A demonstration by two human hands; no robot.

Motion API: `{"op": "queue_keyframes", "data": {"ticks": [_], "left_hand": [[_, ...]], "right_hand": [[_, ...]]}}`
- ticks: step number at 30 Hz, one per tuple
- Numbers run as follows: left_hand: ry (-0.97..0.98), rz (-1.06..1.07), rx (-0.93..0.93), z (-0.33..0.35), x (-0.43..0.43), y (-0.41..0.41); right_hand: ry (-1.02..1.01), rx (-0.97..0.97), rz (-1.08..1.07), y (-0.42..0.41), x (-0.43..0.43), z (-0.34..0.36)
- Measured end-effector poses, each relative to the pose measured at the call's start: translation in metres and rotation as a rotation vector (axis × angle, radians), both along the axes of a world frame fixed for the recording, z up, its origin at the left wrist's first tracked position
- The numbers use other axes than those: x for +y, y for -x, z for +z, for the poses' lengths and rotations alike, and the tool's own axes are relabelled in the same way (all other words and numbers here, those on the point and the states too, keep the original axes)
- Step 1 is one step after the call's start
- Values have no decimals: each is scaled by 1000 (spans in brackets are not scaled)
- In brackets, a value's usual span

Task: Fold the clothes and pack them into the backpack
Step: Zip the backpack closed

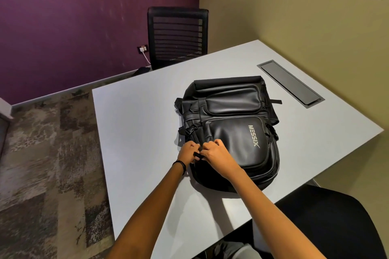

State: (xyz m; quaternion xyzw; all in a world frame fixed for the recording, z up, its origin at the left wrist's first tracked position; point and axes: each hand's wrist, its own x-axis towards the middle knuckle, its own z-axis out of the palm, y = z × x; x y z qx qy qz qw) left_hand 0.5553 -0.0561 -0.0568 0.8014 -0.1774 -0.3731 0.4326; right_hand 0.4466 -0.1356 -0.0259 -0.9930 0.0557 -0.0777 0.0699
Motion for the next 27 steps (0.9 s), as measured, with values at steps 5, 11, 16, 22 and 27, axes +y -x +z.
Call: {"op": "queue_keyframes", "data": {"ticks": [5,11,16,22,27], "left_hand": [[-17,74,-81,-12,-6,-4],[14,188,-42,-19,-11,4],[49,181,-61,-13,-5,8],[67,7,113,-10,27,20],[-66,-384,180,0,41,14]], "right_hand": [[36,29,9,4,-2,-1],[32,27,-19,17,-5,-12],[10,-43,-51,21,0,-15],[-59,-57,-59,9,-4,-16],[-29,47,10,-10,-11,-15]]}}
